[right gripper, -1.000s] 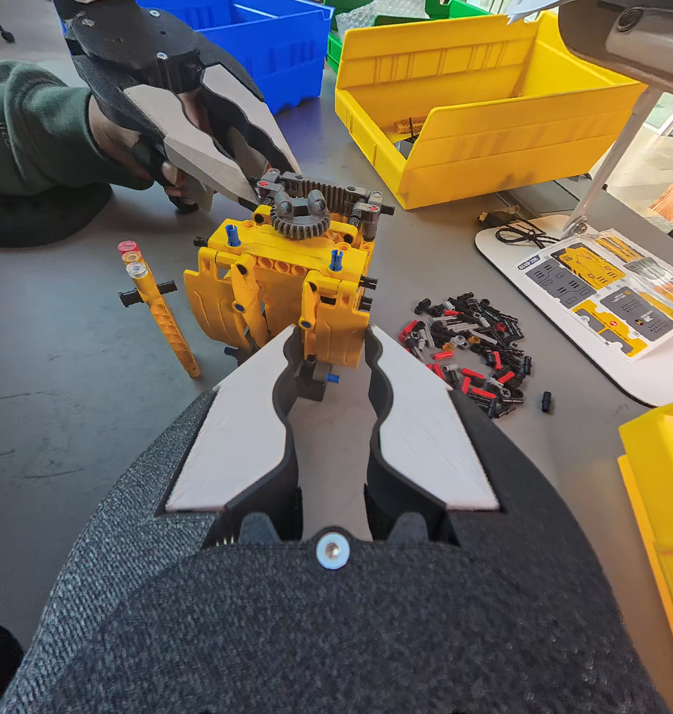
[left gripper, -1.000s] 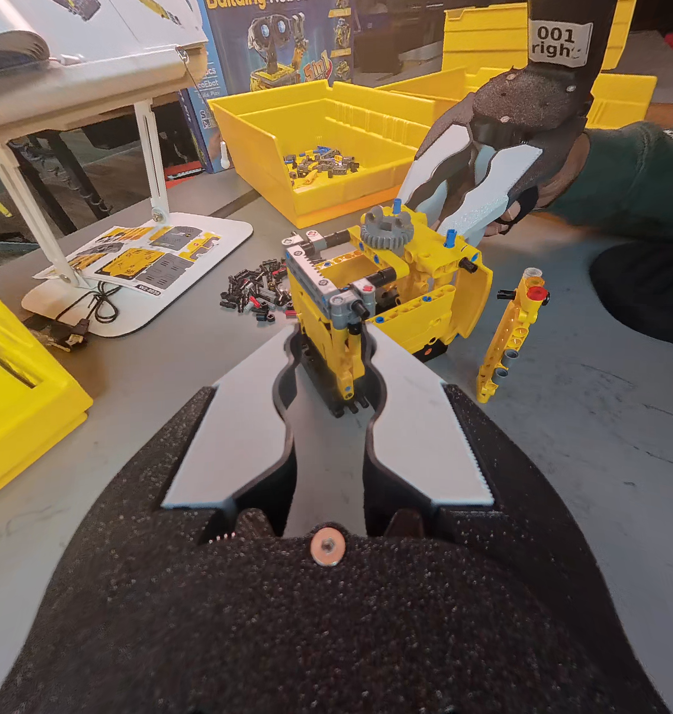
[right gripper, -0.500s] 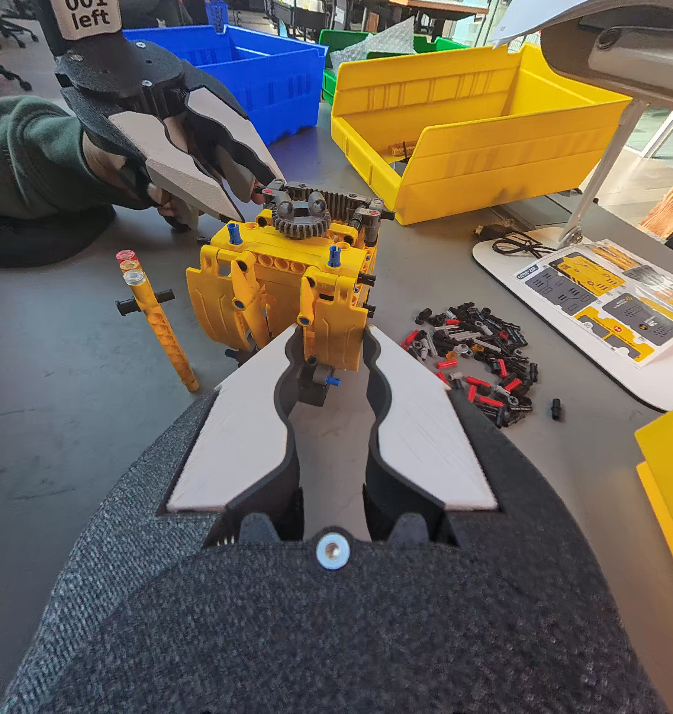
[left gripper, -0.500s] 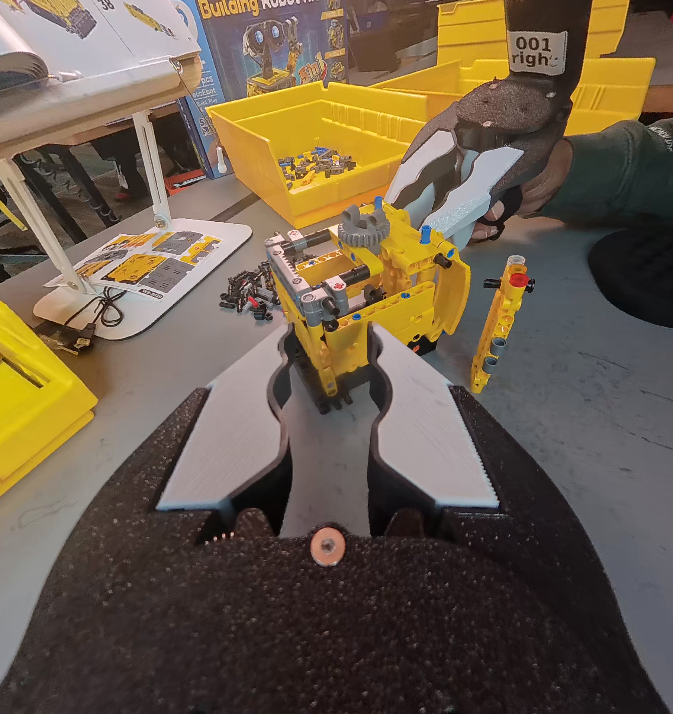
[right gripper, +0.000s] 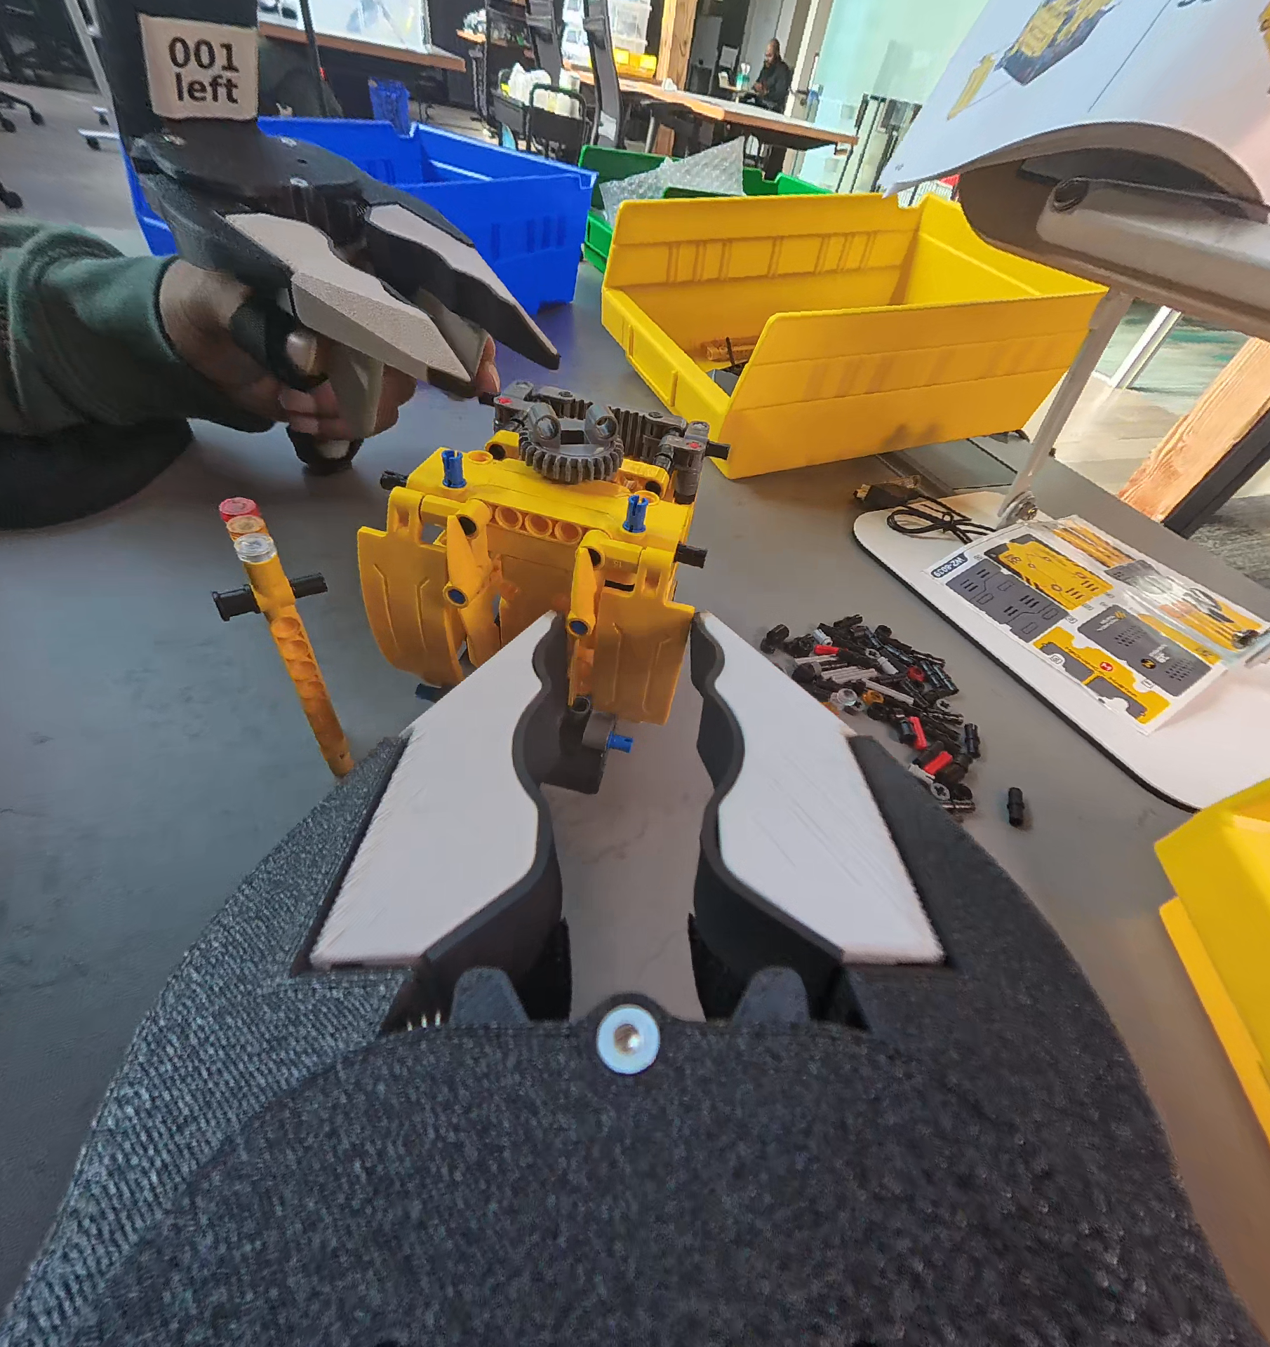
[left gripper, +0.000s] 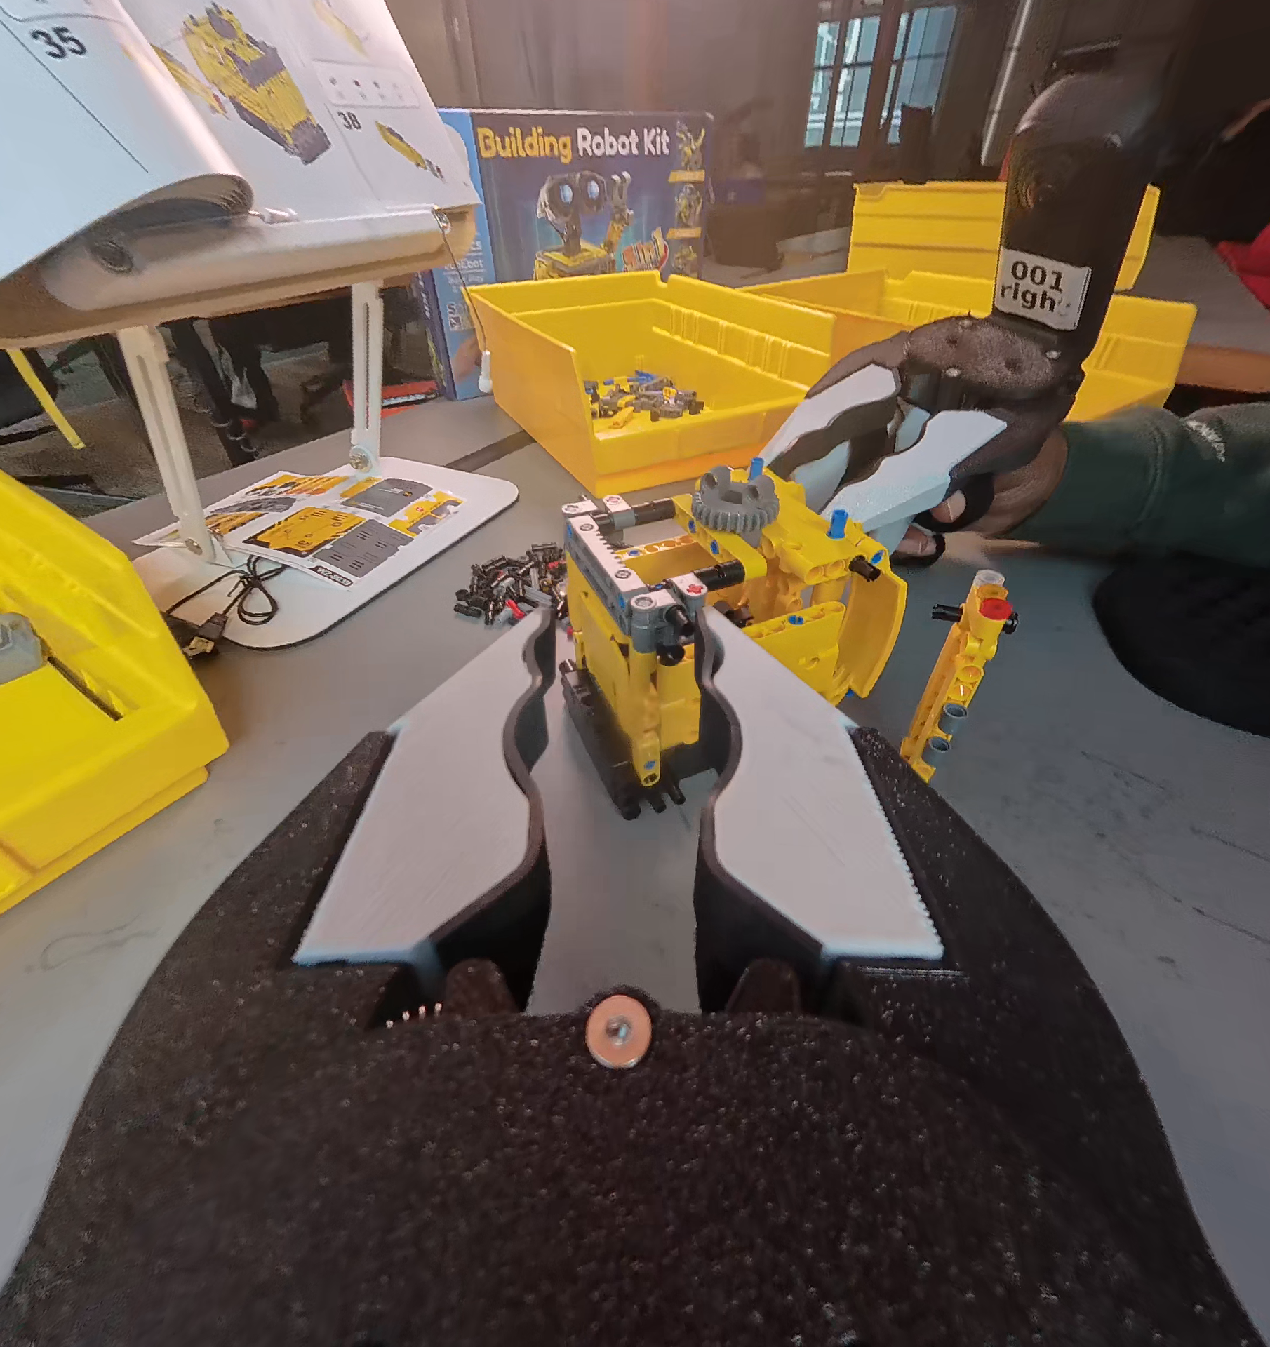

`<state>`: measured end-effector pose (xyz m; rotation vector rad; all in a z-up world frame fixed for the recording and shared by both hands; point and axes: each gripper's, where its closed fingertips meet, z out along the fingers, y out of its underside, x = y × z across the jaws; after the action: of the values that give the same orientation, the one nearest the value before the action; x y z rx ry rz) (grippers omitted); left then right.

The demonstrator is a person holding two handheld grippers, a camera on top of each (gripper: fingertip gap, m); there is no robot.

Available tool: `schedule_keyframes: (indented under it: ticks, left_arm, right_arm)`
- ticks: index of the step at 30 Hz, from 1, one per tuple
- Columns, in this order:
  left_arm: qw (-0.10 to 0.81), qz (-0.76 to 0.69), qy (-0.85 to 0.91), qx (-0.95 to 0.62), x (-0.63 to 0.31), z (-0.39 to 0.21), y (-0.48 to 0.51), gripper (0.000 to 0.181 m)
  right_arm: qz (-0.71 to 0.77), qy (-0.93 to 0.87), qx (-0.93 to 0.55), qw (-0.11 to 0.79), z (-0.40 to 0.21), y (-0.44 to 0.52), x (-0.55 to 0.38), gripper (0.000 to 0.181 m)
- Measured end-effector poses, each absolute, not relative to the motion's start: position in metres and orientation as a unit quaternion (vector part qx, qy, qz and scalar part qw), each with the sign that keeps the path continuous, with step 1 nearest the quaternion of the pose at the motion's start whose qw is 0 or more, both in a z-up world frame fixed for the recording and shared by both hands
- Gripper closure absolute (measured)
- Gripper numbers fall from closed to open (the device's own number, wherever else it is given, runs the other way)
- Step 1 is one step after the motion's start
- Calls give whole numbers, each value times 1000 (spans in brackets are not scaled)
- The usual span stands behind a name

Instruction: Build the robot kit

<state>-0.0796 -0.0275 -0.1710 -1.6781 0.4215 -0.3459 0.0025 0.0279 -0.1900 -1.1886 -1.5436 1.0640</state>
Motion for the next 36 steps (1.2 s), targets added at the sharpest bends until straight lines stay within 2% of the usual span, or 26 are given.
schedule_keyframes:
  ticks: [18,24,26,29,33,36]
  left_arm:
    - [685,-89,131,-711,-107,-152,-24,141]
    - [694,-78,96,-709,-122,-148,-23,144]
    - [693,-75,87,-712,-125,-150,-21,146]
    - [686,-79,82,-719,-125,-154,-18,146]
    - [677,-80,84,-727,-122,-160,-16,147]
    - [679,-71,87,-726,-123,-158,-19,147]
  right_arm:
    - [462,-509,-490,536,-155,61,12,144]
    - [443,-452,-518,576,-145,89,19,150]
    - [431,-437,-527,588,-137,101,18,158]
    - [408,-443,-530,597,-116,119,-5,165]
    - [373,-465,-555,580,-84,156,-70,162]
    - [307,-474,-551,615,-66,196,-119,162]
